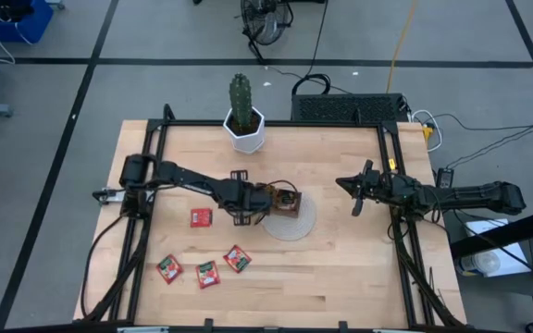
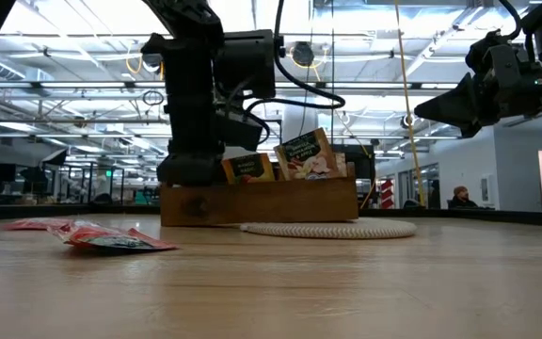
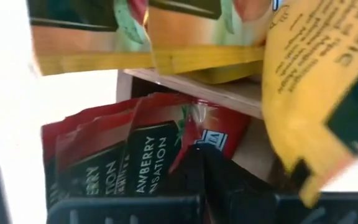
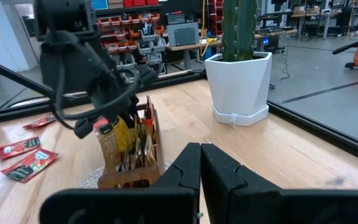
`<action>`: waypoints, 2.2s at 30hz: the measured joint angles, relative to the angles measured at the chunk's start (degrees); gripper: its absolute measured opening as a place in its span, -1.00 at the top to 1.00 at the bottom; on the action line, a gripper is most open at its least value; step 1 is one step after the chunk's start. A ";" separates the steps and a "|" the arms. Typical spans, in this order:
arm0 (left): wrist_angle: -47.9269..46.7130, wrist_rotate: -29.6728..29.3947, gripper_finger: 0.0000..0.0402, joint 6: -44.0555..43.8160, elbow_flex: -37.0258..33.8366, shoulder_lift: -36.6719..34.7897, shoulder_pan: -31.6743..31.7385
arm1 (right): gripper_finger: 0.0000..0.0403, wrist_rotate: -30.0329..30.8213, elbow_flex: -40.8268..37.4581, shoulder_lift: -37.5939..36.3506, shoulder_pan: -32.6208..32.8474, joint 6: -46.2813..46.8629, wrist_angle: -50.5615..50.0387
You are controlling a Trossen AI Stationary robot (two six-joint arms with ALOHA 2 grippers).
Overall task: Pick & Place Tea
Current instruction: Put the red tea bag into the left section of the wooden organizer
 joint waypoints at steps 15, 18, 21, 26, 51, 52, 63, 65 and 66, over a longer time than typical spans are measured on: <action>-0.21 -8.08 0.96 -3.75 -0.02 0.11 -3.47 | 1.00 -0.02 0.00 0.02 -0.02 0.02 0.00; -0.40 -7.56 0.99 -2.75 0.00 0.08 -4.22 | 1.00 0.00 0.00 0.02 -0.02 0.00 0.01; -0.52 -7.15 0.99 -2.61 0.32 -0.35 -5.00 | 1.00 0.00 0.00 -0.01 -0.02 0.02 0.00; -0.85 -7.11 0.89 -1.26 2.50 -0.39 -6.11 | 1.00 -0.01 0.00 0.02 -0.02 0.01 0.00; -7.86 -7.58 0.86 -6.87 3.02 -7.53 -8.32 | 1.00 0.00 0.00 -0.01 -0.02 0.02 0.00; -8.45 -7.51 0.87 -8.01 3.02 -9.14 -8.80 | 1.00 -0.01 0.00 -0.01 0.00 0.01 0.00; -26.88 3.39 0.58 -37.29 -1.27 -22.60 -9.73 | 1.00 0.00 0.00 0.01 -0.01 0.02 0.01; -27.08 6.69 0.42 -38.62 -4.00 -23.71 -10.36 | 1.00 -0.02 0.00 0.00 -0.01 0.02 0.02; -26.70 8.82 0.35 -38.83 -5.64 -24.39 -11.07 | 1.00 0.00 0.00 0.02 0.00 0.02 0.00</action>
